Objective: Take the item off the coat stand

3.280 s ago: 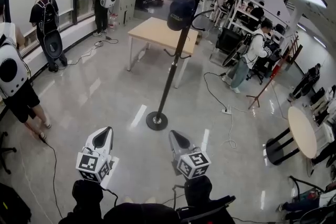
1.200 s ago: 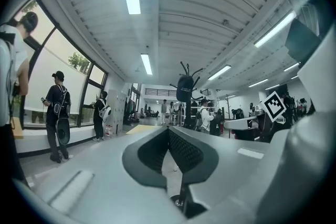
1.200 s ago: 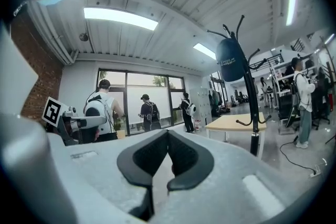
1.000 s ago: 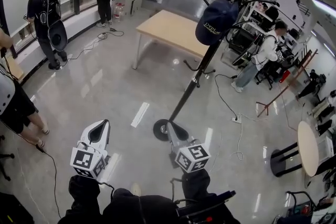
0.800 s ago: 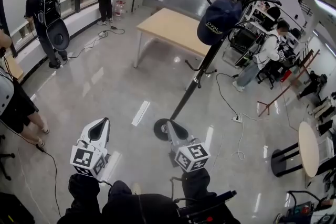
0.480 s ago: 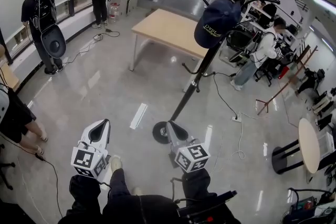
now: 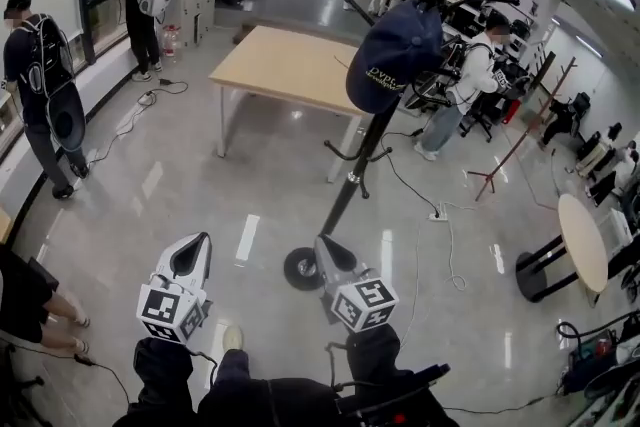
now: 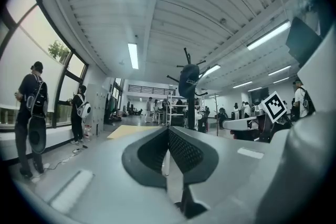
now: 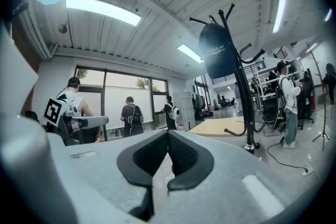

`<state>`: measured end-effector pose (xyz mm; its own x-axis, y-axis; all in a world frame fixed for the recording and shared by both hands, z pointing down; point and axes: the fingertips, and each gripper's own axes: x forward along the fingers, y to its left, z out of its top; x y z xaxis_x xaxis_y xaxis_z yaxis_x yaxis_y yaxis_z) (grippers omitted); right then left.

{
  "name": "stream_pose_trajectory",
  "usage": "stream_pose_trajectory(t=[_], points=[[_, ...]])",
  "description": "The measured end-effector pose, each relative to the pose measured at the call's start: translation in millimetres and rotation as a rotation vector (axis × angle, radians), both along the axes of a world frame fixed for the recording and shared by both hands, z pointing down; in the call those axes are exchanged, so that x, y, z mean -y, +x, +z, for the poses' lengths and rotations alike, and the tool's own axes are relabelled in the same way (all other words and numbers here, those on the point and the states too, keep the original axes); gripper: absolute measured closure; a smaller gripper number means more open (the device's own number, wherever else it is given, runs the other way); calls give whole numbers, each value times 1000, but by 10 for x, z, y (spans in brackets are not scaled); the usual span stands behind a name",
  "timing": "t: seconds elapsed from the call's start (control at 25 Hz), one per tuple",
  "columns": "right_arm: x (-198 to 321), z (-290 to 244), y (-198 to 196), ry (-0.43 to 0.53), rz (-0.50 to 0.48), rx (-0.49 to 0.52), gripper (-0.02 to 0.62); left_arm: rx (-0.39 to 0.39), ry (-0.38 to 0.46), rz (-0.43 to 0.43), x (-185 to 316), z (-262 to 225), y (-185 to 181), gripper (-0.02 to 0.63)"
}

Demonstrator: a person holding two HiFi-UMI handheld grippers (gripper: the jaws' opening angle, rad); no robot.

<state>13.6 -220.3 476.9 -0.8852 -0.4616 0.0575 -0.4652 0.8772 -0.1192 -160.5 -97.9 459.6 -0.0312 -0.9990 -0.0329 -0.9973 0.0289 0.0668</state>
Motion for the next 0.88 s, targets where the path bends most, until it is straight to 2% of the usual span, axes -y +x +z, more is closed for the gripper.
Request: stream_pose_trajectory(t=[0.16,0.56,0.88], points=[[223,-46,-123,-4,58,0,594,4,0,70,335,-57,-162,603],[656,-102,-165,-15,235,8,594,-14,-6,248,1074,-42,-299,603],[795,-156,-44,-1,378,8,594,-17,2,391,1427,-82,-281,603]])
